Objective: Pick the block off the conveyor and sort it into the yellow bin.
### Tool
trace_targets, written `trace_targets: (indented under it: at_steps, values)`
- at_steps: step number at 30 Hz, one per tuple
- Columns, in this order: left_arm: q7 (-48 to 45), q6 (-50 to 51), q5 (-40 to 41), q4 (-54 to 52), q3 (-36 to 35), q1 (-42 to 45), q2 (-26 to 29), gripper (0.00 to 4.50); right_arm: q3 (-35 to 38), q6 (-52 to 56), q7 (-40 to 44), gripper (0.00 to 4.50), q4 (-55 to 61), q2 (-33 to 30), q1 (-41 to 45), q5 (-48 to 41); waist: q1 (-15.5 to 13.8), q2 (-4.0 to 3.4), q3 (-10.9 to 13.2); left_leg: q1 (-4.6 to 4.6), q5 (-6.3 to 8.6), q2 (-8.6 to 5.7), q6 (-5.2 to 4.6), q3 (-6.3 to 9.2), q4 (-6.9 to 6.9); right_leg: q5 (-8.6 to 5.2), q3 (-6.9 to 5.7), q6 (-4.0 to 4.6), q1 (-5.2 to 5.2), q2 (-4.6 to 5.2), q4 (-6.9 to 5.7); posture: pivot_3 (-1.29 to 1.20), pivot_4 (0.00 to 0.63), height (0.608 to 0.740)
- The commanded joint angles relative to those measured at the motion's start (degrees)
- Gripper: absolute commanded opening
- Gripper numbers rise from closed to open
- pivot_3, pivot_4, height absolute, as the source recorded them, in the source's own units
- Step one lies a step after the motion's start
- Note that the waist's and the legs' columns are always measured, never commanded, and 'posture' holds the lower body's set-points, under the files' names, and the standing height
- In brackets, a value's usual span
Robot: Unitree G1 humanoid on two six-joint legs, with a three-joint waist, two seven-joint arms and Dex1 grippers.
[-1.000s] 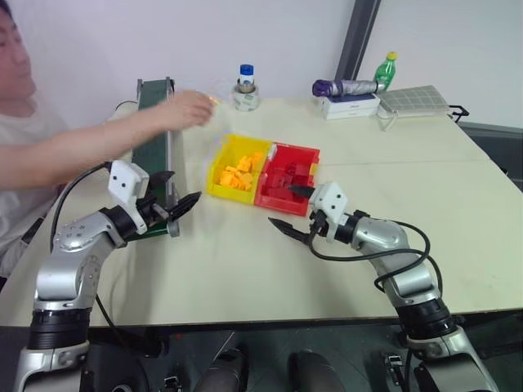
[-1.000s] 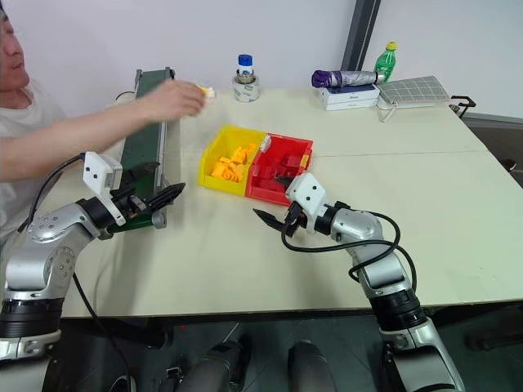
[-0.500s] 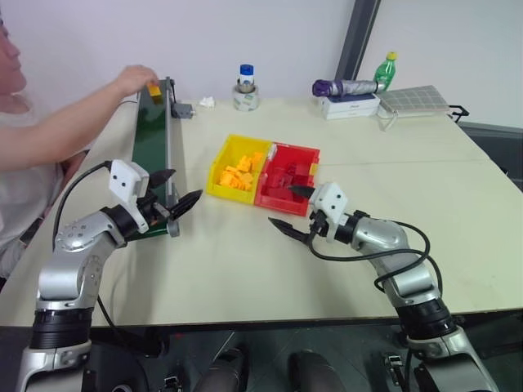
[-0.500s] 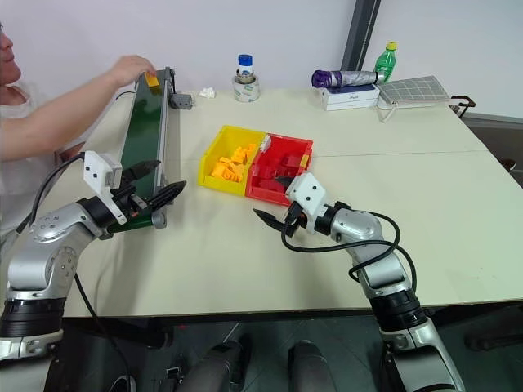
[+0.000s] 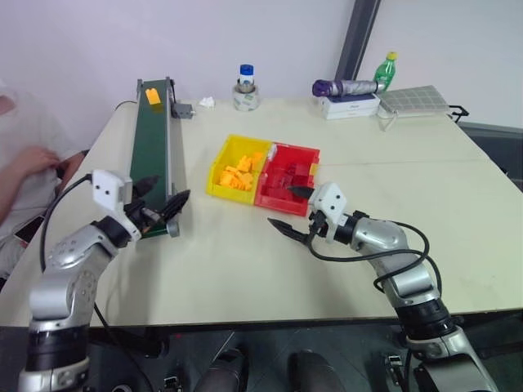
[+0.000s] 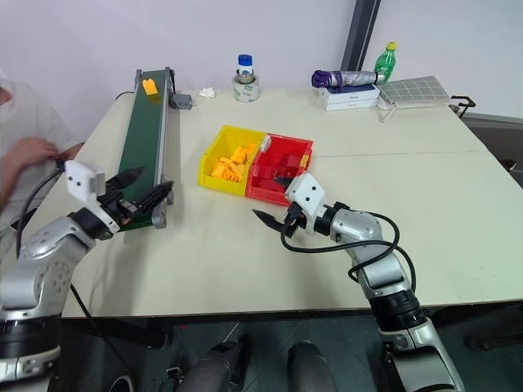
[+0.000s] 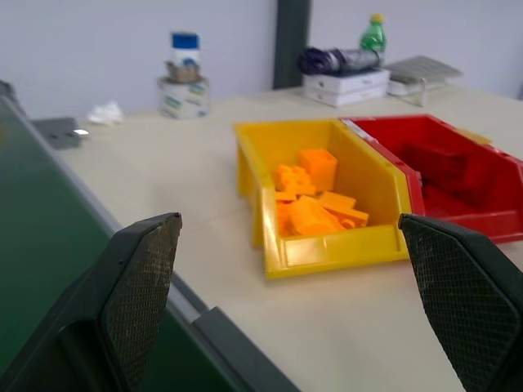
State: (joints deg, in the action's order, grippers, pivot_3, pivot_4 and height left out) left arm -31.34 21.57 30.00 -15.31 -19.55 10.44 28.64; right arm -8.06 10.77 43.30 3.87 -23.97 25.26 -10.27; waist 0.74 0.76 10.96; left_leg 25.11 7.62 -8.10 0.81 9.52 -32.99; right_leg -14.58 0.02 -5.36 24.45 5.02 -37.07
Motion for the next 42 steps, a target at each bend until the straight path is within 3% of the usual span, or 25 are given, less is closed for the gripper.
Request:
trace_targets:
  at_steps: [1,6,13,42]
  values:
    - [9.3,-3.1,-3.4,-6.3,-3.2,-2.5,-3.8,4.49,0.6,-1.1,0.4,4.50,1.3,0.3,0.7,-0.7,-0.1,0.00,0.0,0.00,0.00,0.00,0.00,0.01,0.00,0.00,0.00,0.00,0.00,-0.01,-0.01,0.00,0.150,0.740]
    - [19.6,-6.2,-11.0,-11.6,-0.2,-7.3,-11.3,4.49,0.5,-1.2,0.8,4.50,1.3,0.5,0.8,-0.6,-0.2,0.01,0.0,0.00,0.00,0.00,0.00,-0.02,-0.02,0.01,-0.01,0.00,-0.03,0.01,0.00,0.00,0.150,0.740]
    - [25.6,-7.1,-14.9,-12.8,2.6,-8.7,-17.3,4.49,0.9,-1.1,1.0,4.50,1.7,0.3,0.4,-0.7,-0.2,0.02,0.0,0.00,0.00,0.00,0.00,-0.02,-0.04,0.00,-0.04,-0.01,-0.06,0.00,0.00,0.00,0.150,0.740]
    - [28.5,-6.5,-17.3,-10.0,4.4,-6.1,-18.3,4.49,0.9,-0.7,0.4,4.50,2.8,0.0,-0.6,-0.6,-0.2,0.02,0.0,0.00,0.00,0.00,0.00,-0.02,-0.04,0.01,-0.06,-0.01,-0.06,-0.01,0.00,0.00,0.150,0.740]
